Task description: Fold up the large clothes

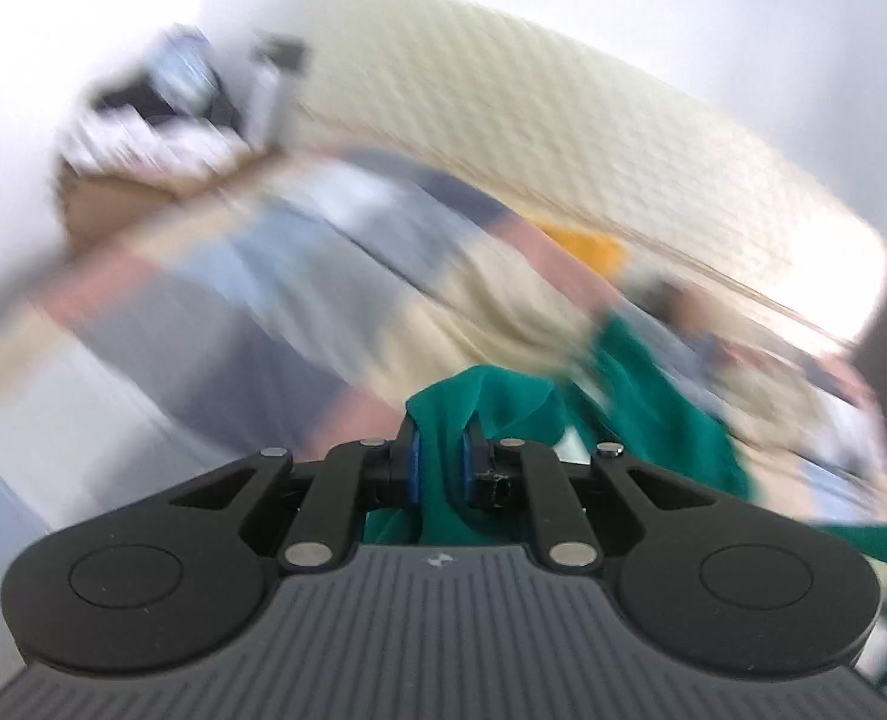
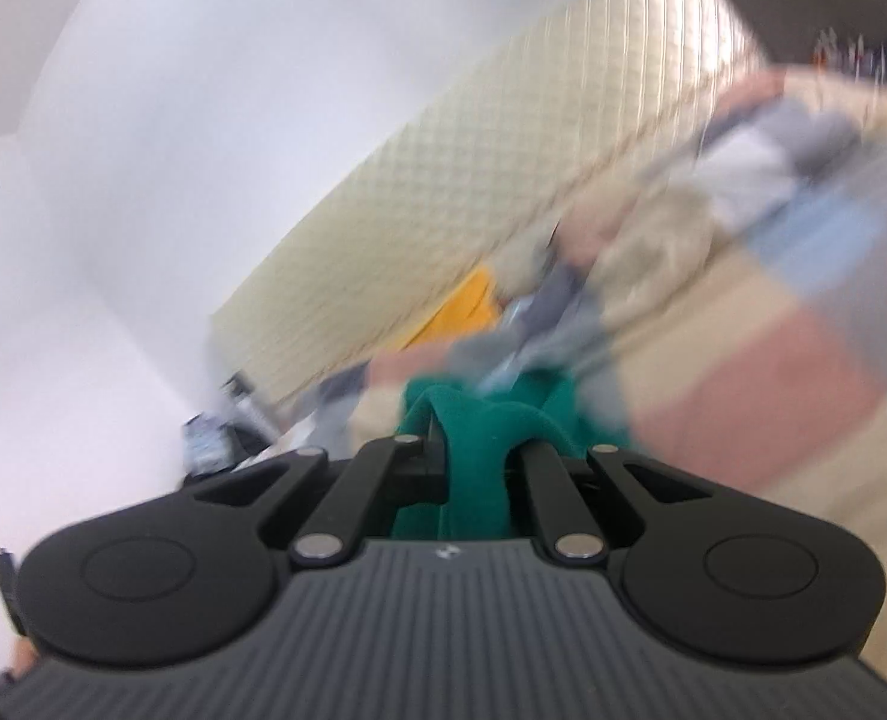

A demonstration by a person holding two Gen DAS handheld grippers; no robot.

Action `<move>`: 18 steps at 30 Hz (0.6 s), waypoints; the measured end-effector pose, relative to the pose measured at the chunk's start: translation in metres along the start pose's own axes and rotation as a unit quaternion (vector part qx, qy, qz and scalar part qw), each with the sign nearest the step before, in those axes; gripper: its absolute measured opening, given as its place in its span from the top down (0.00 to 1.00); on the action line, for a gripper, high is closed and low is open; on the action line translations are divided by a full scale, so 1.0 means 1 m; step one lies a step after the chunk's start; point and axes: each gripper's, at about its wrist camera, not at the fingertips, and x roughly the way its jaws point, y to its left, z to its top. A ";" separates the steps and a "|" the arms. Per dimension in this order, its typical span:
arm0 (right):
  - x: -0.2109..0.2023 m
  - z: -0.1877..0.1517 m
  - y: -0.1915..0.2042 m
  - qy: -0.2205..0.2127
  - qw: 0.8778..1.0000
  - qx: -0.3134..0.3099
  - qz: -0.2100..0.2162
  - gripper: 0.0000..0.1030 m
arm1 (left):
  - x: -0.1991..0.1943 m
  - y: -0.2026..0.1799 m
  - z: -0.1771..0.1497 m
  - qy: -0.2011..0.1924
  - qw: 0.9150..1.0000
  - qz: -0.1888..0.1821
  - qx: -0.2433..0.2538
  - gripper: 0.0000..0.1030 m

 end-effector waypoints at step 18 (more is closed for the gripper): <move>0.178 0.053 -0.236 0.000 0.944 -0.080 -0.320 0.93 | 0.295 0.128 0.042 0.019 0.966 0.252 0.051 0.85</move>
